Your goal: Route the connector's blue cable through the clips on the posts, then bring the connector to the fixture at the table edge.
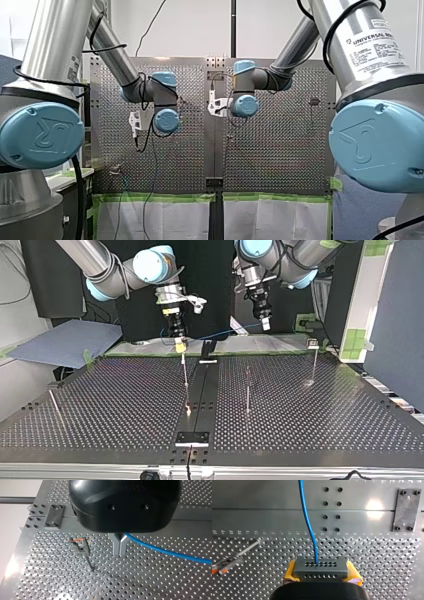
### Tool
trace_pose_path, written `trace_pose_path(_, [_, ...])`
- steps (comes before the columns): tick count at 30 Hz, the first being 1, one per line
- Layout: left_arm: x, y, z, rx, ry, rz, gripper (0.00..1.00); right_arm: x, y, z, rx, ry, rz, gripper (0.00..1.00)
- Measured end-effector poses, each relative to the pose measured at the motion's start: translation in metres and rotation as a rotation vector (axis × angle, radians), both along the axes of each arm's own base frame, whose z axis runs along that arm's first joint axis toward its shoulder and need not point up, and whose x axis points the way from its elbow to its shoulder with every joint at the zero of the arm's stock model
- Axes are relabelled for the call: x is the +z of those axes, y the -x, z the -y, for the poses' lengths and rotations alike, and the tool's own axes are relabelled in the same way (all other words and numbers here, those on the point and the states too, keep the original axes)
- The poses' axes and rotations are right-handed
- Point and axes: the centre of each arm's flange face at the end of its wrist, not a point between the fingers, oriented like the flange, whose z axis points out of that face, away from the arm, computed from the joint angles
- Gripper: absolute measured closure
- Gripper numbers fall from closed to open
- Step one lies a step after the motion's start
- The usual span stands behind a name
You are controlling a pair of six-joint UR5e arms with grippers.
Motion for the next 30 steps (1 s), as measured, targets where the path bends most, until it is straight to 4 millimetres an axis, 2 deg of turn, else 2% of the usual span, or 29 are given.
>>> trace_pose_path(13, [0.024, -0.045, -0.012, 0.006, -0.008, 0.009, 1.0, 0.009, 0.009, 0.026, -0.013, 0.001, 0.01, 1.0])
trace_pose_path(30, [0.059, -0.104, -0.037, -0.007, -0.003, 0.043, 1.0, 0.008, -0.01, 0.047, 0.033, -0.004, 0.012, 1.0])
